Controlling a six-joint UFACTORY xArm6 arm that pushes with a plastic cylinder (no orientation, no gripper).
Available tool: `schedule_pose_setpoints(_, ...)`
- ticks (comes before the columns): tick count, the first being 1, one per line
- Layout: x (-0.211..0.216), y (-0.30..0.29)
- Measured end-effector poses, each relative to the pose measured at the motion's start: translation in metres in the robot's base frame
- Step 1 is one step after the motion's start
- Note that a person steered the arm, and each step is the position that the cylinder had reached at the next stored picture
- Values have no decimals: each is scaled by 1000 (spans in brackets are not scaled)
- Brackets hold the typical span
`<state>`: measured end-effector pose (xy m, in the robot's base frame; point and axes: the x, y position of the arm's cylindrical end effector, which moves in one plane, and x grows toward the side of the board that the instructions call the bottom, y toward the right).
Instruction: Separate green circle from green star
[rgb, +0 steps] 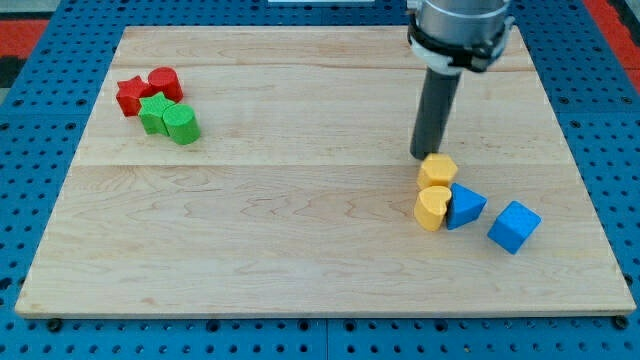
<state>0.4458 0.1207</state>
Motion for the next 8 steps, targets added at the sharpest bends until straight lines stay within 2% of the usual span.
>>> schedule_pose_setpoints(1,29,13)
schedule_pose_setpoints(2,20,16)
schedule_pose_setpoints(3,-4,4)
schedule_pose_setpoints(5,-151,-116)
schedule_pose_setpoints(8,-160,-137)
